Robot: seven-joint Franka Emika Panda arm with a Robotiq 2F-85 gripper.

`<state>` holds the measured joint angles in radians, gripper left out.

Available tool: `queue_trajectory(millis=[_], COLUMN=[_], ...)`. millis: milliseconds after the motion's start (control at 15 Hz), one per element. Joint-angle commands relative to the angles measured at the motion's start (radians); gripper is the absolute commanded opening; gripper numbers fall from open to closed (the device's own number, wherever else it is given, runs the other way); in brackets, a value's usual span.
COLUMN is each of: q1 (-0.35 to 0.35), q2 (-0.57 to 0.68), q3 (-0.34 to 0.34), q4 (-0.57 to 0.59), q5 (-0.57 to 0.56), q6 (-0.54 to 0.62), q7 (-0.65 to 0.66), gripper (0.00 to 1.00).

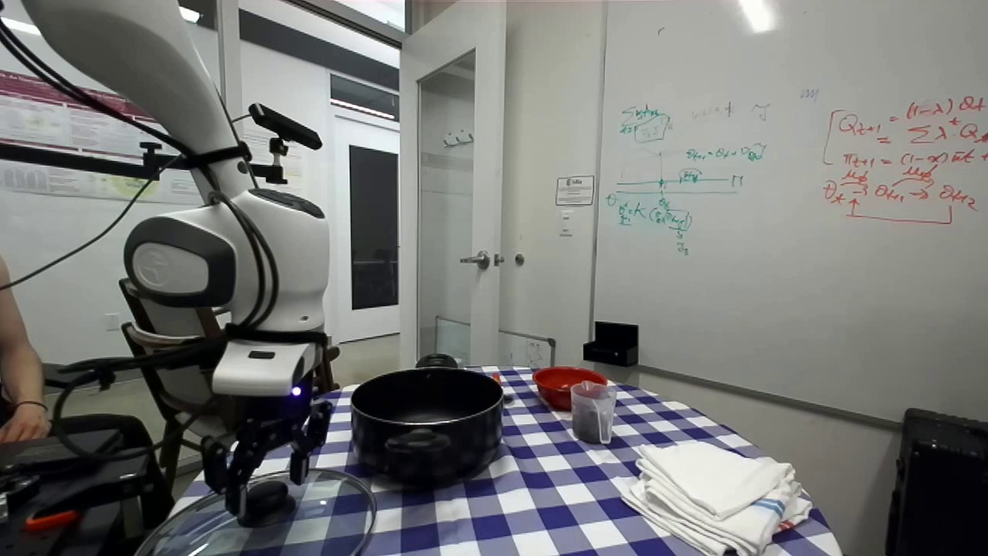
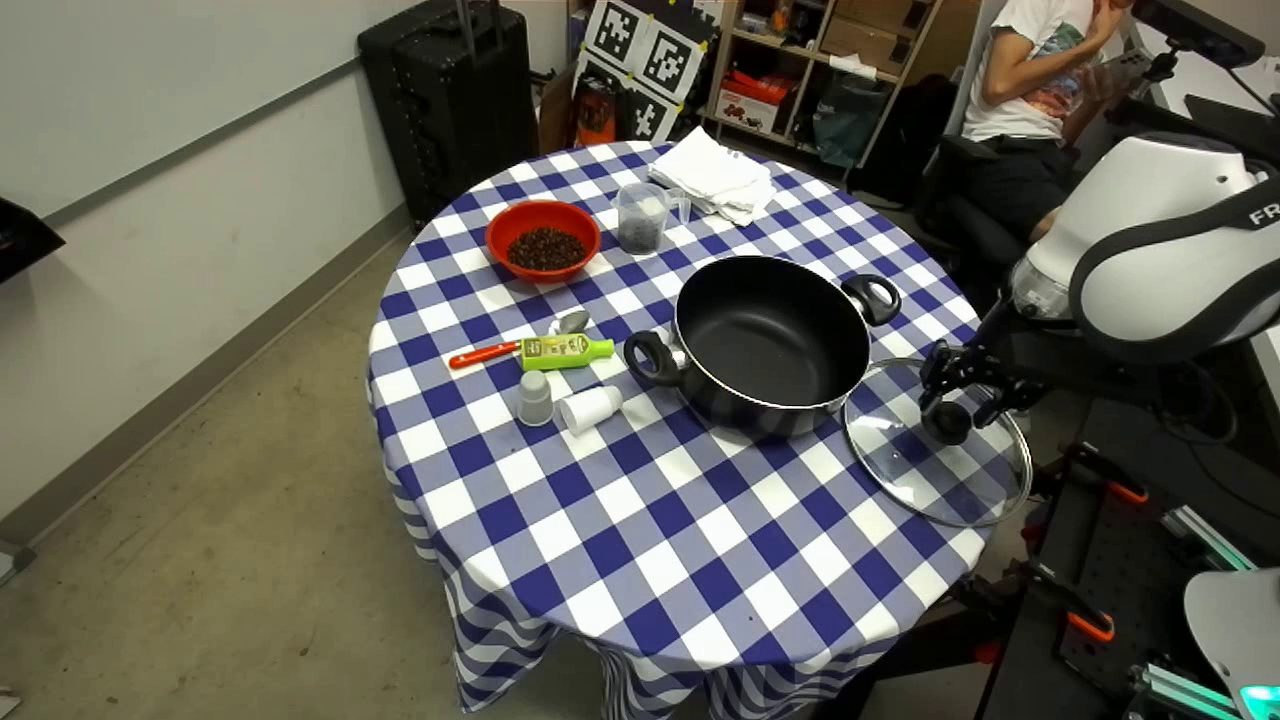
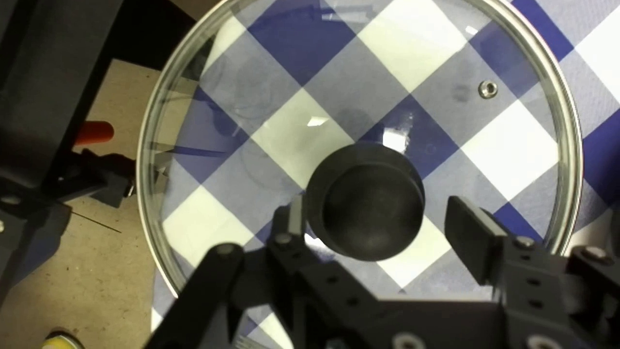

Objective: Uncover the pot and put the lid on the table

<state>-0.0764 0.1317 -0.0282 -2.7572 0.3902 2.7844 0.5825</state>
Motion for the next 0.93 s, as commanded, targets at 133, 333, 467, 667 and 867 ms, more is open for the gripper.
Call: queue_trajectory(millis=[133,333,467,667,867], q1=[0.013,0.018,0.022,0.026,0.026], q2=[-0.005,-0.007,-0.001,-0.001,-0.001], q3=[0.000,0.001,-0.013,-0.009,-0.009], q4=[0.004,0.008,0.009,0.009,0.009], q5=[0.033,0.026,0.002,0.002,0.002], q6=[0.017,0.005,-0.003,-0.003,-0.003], q7=[-0.045,-0.046,-0.017,-0.017,-0.017], gripper=[1.00,1.00,1.00,1.00,1.00])
